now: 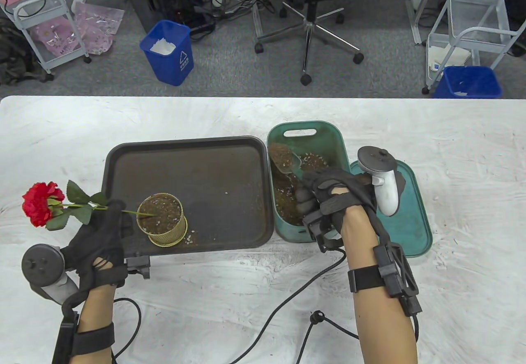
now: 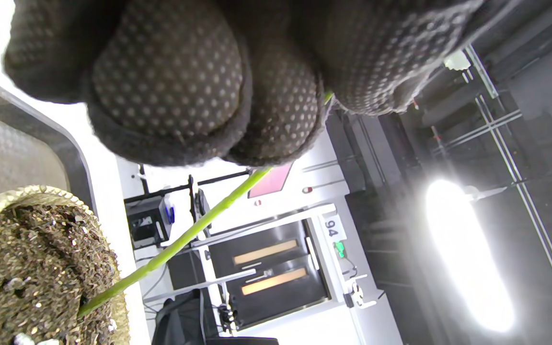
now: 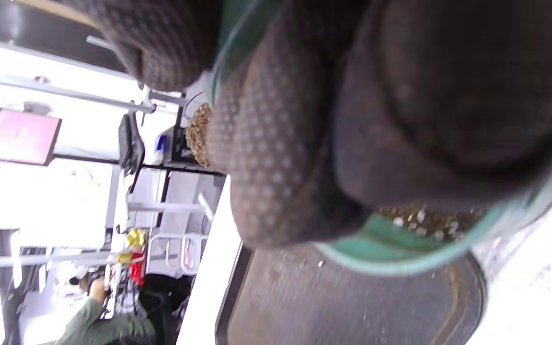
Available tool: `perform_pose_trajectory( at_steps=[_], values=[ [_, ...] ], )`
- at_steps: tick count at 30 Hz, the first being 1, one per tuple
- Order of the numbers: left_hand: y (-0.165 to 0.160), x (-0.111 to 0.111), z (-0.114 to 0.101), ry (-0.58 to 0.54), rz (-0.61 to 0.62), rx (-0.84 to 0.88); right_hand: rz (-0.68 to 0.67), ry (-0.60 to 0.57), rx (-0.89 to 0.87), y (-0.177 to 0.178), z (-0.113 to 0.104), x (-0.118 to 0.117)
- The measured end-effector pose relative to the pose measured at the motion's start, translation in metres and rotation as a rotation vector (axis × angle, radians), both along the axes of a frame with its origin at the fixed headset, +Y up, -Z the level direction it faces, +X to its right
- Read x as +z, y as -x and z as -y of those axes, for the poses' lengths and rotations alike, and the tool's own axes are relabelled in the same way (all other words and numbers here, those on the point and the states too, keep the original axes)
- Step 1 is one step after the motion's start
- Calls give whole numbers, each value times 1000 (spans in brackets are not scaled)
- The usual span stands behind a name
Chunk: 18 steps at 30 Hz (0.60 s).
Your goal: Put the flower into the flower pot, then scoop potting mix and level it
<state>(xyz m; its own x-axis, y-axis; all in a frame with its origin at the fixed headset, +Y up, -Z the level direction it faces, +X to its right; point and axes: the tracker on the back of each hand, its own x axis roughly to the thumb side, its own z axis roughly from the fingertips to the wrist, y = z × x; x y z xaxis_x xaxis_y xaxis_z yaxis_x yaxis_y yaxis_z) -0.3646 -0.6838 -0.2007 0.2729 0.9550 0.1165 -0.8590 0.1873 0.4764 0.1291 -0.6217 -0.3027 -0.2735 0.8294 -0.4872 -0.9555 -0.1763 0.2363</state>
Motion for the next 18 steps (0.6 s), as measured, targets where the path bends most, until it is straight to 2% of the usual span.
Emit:
perform_pose_trajectory(
  at_steps=[6,11,18],
  values=[
    [0,0,0,1,0,1,-158,-44,-24,54,-6,9],
    [0,0,0,0,-2,-5,-300,-39,-32,108,3,15],
    [1,0,0,-1,-1,-9,-410,-25,21,162,21,19]
  ],
)
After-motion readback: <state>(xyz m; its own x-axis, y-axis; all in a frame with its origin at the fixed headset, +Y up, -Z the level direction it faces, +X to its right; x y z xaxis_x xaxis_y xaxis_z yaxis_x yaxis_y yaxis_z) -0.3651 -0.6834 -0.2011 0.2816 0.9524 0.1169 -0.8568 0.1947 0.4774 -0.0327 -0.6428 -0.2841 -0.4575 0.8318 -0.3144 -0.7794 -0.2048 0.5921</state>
